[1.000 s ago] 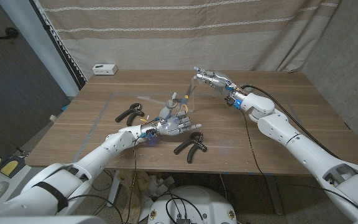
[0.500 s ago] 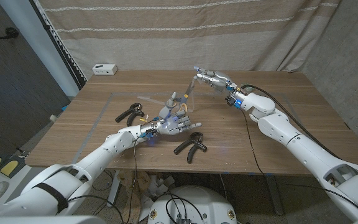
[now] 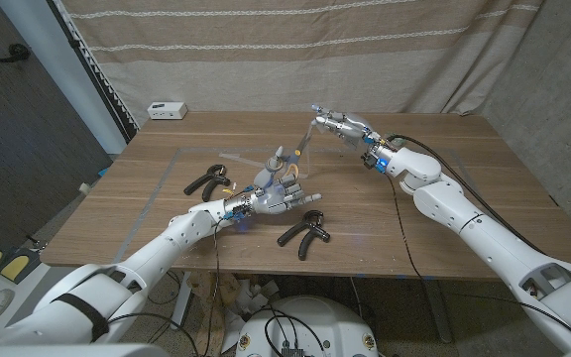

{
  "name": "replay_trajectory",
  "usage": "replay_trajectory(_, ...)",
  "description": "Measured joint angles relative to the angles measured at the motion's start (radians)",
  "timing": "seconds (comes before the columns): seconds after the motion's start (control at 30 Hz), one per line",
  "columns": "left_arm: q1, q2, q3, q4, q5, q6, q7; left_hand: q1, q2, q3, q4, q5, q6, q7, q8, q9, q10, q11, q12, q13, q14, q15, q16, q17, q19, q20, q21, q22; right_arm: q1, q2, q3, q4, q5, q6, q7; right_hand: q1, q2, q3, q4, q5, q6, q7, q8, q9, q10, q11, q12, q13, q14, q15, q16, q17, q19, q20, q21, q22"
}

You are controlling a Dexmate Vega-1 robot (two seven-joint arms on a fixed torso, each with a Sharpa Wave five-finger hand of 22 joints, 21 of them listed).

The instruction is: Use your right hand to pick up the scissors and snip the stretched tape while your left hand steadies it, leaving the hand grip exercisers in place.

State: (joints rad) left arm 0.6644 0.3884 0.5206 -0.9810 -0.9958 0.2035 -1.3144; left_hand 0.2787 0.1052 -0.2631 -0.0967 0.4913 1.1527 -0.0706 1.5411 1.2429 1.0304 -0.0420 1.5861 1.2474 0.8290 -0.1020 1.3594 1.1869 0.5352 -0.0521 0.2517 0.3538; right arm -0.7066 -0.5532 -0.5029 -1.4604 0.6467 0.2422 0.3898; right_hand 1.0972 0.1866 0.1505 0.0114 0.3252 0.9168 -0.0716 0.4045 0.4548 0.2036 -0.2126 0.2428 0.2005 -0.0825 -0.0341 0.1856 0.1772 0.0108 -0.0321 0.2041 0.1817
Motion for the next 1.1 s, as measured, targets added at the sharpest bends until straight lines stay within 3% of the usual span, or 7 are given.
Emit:
replay_trajectory(0.07,0.002,-0.001,-0.002,0.000,-0.001,-0.007,-0.001,0.011,0.011,-0.022,0.022,0.003,0.001,-0.001,0.000,0.000,-0.002,-0.002,0.000,0.000,-0.007,0.004,0.000,0.001,-0.002,-0.002,0.000,0.002,-0.001,-0.001,0.000,-0.002,0.000,0.000,-0.001,0.000,0.000,0.000,0.000,0.000,0.000,0.000,0.000,0.000,0.000,0.000,0.000,0.000,0.000,0.000,0.000,0.000,0.000,0.000,0.000,0.000)
replay_trajectory(0.27,0.008,-0.007,-0.010,0.000,-0.006,-0.025,-0.005,0.060,0.060,-0.011,0.033,0.016,0.008,-0.008,0.000,-0.002,-0.008,-0.010,0.000,0.000,-0.019,0.005,-0.016,-0.006,-0.007,0.004,0.000,0.004,-0.003,-0.003,0.002,-0.006,0.000,0.000,-0.004,0.000,0.000,0.000,0.000,0.000,0.000,0.000,-0.001,-0.001,0.000,0.000,0.000,0.000,0.000,0.000,0.000,0.000,0.000,0.000,0.000,0.000)
replay_trajectory(0.33,0.009,-0.008,-0.011,0.000,-0.008,-0.030,-0.005,0.096,0.083,0.030,0.034,0.019,0.008,-0.008,0.000,-0.002,-0.012,-0.014,0.000,0.000,-0.033,0.011,-0.016,0.002,-0.021,0.004,0.002,0.011,-0.003,-0.004,0.003,-0.007,0.001,0.000,-0.005,0.000,0.000,0.000,0.000,0.000,0.000,0.000,-0.003,-0.001,0.000,0.000,0.000,0.000,0.000,0.000,0.000,0.000,0.000,0.000,0.000,0.000)
replay_trajectory(0.47,0.014,-0.011,-0.018,-0.003,-0.014,-0.041,-0.005,0.150,0.091,0.107,0.060,0.023,0.014,-0.013,0.000,-0.002,-0.014,-0.015,0.000,0.000,-0.045,0.013,-0.028,0.005,-0.031,0.004,0.011,0.028,-0.004,-0.005,0.004,-0.010,0.001,0.000,-0.006,-0.005,-0.005,0.000,0.000,0.000,0.000,0.000,-0.003,-0.001,0.000,0.000,0.000,0.000,0.000,0.000,0.000,0.000,0.000,0.000,0.000,0.000)
replay_trajectory(0.77,0.028,-0.013,-0.031,-0.014,-0.025,-0.052,0.005,0.178,0.085,0.179,0.094,0.022,0.019,-0.019,0.000,-0.002,-0.017,-0.018,0.000,0.000,-0.057,0.018,-0.045,0.004,-0.043,0.004,0.019,0.047,-0.008,-0.009,0.006,-0.017,0.002,0.000,-0.009,-0.005,-0.005,0.000,0.000,0.001,0.000,0.000,-0.003,-0.001,0.000,0.000,0.000,0.000,0.000,0.000,0.000,0.000,0.000,0.000,0.000,0.000)
replay_trajectory(0.97,0.041,-0.014,-0.041,-0.026,-0.035,-0.058,0.023,0.202,0.063,0.262,0.130,0.002,0.019,-0.019,0.000,-0.002,-0.032,-0.011,0.000,0.000,-0.058,0.018,-0.062,-0.002,-0.050,0.007,0.034,0.070,-0.012,-0.013,0.009,-0.022,0.003,0.000,-0.013,-0.005,-0.005,0.000,0.000,0.004,0.000,0.000,-0.003,-0.001,0.000,0.000,0.000,0.000,0.000,0.000,0.000,0.000,0.000,0.000,0.000,0.000)
replay_trajectory(1.1,0.048,-0.014,-0.048,-0.033,-0.043,-0.059,0.033,0.212,0.053,0.290,0.149,-0.010,0.019,-0.019,0.000,-0.002,-0.037,-0.006,0.000,0.000,-0.057,0.018,-0.079,-0.015,-0.054,0.004,0.038,0.076,-0.013,-0.014,0.010,-0.023,0.003,-0.001,-0.016,-0.009,-0.002,0.000,0.000,0.004,0.000,0.000,-0.003,-0.001,0.000,0.000,0.000,0.000,0.000,0.000,0.000,0.000,0.000,0.000,0.000,0.000)
